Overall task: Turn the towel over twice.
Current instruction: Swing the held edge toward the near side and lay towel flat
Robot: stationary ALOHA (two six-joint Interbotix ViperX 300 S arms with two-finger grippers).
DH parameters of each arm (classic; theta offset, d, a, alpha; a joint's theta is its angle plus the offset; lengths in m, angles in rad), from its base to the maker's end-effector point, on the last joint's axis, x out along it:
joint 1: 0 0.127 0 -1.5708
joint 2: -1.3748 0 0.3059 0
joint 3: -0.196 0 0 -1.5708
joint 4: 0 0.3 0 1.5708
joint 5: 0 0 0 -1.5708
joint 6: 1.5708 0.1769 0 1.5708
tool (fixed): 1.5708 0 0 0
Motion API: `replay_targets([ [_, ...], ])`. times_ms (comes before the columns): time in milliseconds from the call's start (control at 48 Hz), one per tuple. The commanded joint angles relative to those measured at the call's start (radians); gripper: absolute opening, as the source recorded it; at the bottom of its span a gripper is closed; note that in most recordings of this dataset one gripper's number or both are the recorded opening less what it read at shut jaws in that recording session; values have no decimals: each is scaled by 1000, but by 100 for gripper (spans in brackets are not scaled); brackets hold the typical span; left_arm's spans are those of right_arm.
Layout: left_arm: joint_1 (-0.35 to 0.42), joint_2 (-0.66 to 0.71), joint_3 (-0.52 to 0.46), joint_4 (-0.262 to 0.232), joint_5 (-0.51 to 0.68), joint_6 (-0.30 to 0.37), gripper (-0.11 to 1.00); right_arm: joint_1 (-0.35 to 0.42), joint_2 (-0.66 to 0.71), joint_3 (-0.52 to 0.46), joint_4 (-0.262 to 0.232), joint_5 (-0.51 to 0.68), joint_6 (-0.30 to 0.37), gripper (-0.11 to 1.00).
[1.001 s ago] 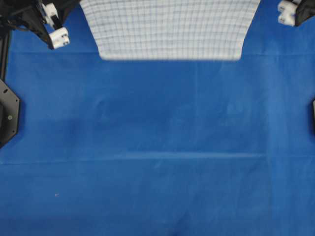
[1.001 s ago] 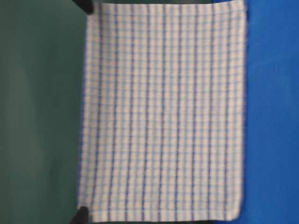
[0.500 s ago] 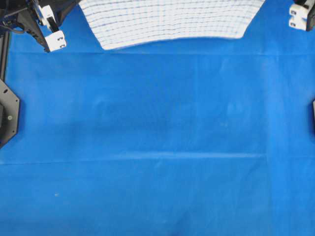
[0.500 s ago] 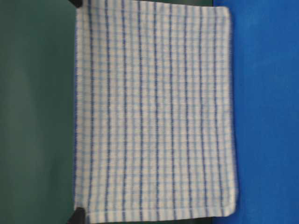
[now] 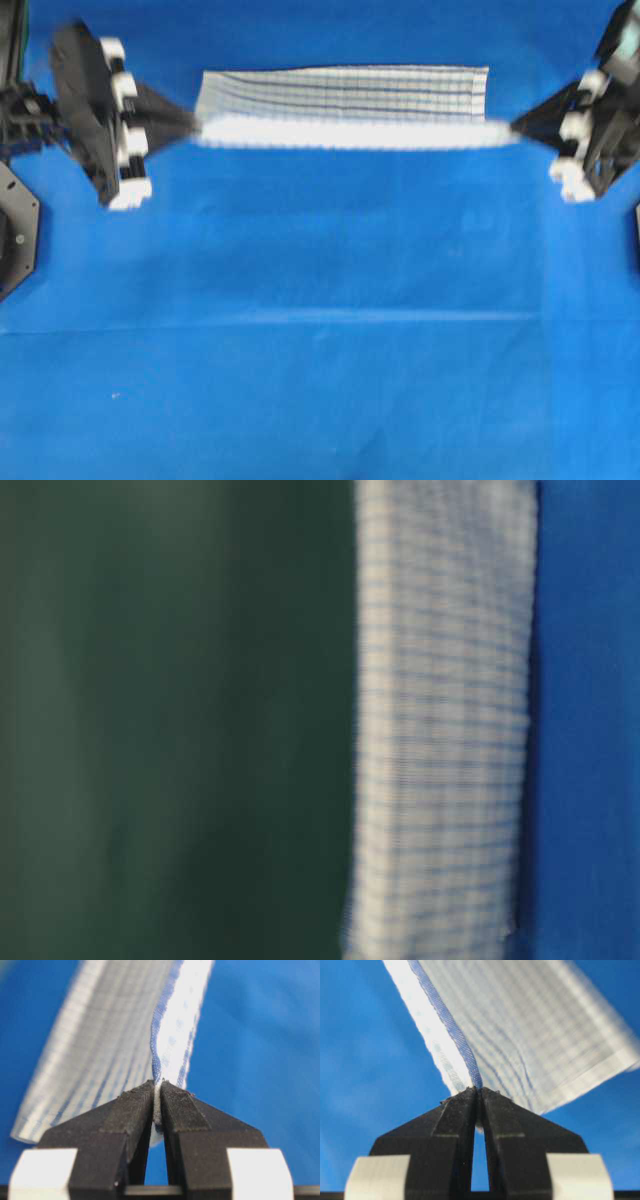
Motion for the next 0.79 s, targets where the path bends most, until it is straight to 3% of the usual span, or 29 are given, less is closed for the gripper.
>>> replay_targets([
  [0,-72,38,9,-5,0,-29,3,61,32,14,2,-28,43,5],
  [250,-236,163,44,-5,-40,-209,3,282,184,69,3,-147,218,5],
  [459,-356,275,61,-5,-155,-311,3,431,313,55,3,-229,333,5],
  [771,-488,393,31,-5,-216,-333,3,535,408,2,3,-247,365,5],
])
